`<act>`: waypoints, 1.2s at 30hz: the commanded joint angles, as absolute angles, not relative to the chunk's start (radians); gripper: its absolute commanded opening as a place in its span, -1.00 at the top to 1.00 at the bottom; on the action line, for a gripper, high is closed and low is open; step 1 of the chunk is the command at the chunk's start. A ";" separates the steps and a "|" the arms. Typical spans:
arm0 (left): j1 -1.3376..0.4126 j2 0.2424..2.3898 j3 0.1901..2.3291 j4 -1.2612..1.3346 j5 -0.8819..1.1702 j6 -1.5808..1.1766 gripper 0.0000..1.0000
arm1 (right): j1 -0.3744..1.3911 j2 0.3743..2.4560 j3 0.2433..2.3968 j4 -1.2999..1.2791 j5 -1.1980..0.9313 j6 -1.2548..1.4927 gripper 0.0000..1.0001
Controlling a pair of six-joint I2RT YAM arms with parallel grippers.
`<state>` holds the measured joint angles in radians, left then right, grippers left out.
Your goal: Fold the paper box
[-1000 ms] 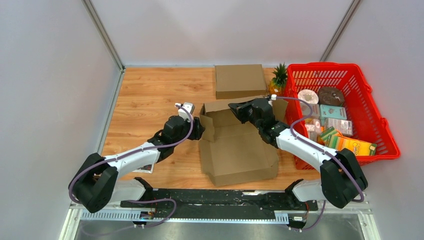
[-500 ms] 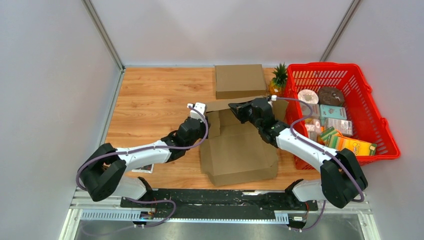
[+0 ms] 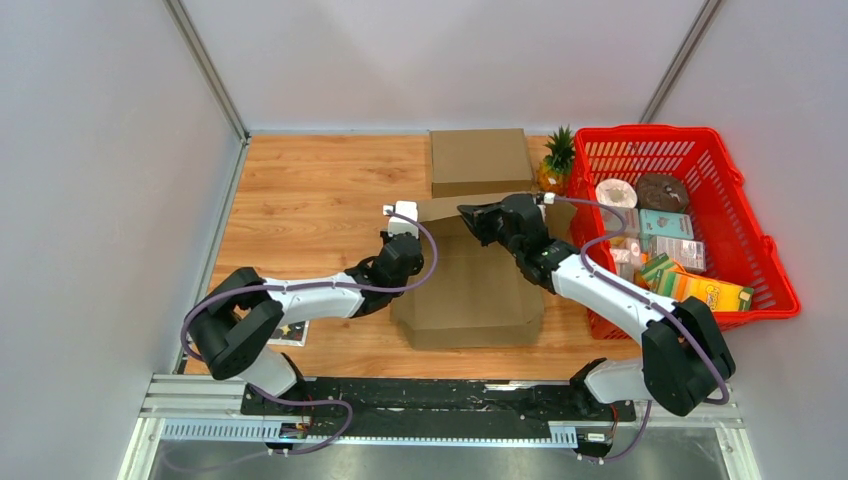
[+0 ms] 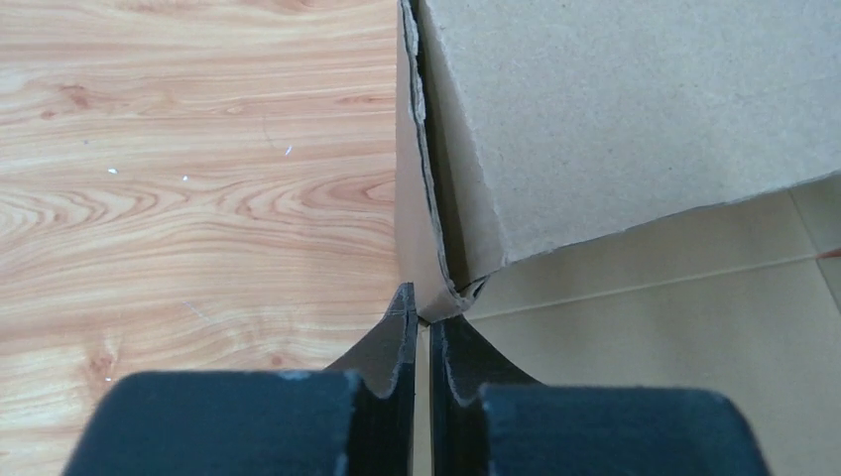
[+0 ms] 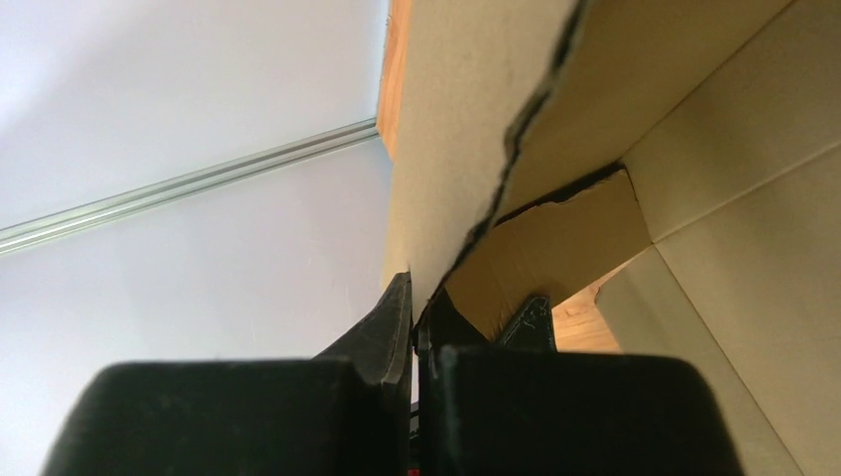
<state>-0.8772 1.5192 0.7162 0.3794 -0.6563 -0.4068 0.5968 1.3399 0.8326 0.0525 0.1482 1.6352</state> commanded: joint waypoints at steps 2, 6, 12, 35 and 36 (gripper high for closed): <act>-0.865 1.532 0.776 0.399 -0.814 -0.446 1.00 | 0.623 1.344 0.868 -0.057 0.078 1.661 1.00; -0.859 1.539 0.758 0.488 -0.668 -0.375 0.69 | 0.621 1.361 0.893 -0.077 0.072 1.666 1.00; -0.833 1.542 0.764 0.463 -0.655 -0.359 0.15 | 0.621 1.359 0.894 -0.068 0.058 1.683 1.00; -0.804 1.476 0.631 0.480 -0.738 -0.357 1.00 | 0.635 1.347 0.982 -0.222 0.086 1.368 0.26; -0.802 1.462 0.621 0.483 -0.727 -0.359 1.00 | 0.618 1.330 1.003 -0.236 0.065 1.251 0.10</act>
